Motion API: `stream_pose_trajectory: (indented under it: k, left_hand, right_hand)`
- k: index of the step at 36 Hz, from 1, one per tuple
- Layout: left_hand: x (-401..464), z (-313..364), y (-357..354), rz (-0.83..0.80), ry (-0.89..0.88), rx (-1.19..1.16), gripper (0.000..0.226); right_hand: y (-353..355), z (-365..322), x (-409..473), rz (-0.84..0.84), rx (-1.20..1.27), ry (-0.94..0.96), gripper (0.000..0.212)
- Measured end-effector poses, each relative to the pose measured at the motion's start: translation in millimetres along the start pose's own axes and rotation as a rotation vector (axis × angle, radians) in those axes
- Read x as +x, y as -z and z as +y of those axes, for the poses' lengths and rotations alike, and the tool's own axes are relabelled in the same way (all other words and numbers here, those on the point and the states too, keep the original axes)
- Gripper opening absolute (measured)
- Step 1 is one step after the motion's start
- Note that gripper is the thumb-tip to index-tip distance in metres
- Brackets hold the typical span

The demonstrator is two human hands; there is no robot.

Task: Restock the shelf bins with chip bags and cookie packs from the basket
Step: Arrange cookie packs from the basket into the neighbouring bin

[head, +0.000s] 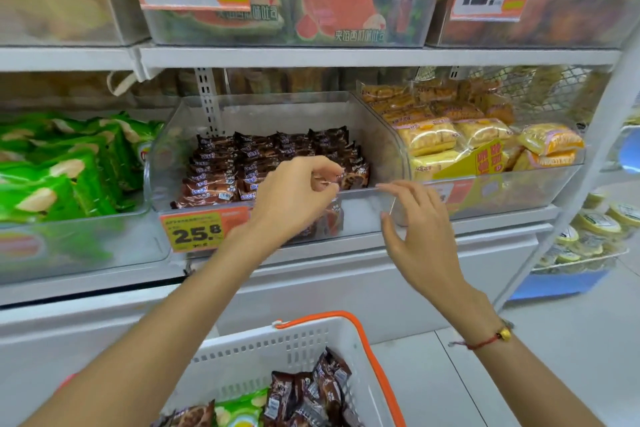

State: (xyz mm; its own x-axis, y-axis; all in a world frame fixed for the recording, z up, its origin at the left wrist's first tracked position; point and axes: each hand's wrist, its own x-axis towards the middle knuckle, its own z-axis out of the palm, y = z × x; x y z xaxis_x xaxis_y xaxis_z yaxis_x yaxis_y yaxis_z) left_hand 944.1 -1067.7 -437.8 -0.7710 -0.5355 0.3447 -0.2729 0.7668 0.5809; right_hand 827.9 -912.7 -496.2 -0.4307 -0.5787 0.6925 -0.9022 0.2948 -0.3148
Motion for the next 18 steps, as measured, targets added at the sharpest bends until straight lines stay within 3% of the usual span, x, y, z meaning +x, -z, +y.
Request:
stream_pose_trajectory:
  k: [6, 15, 18]
  left_hand:
    - [-70, -36, -26, -0.111, 0.172, -0.122, 0.015]
    - [-166, -120, -102, -0.402, 0.493, -0.124, 0.017]
    - [-203, -145, -137, -0.621, 0.528, -0.013, 0.027]
  right_hand:
    - [-18, -9, -72, -0.162, 0.075, -0.098, 0.029]
    - [-62, -20, -154, -0.793, 0.056, -0.248, 0.03]
    - [-84, -22, -181, -1.021, -0.007, -0.187, 0.034]
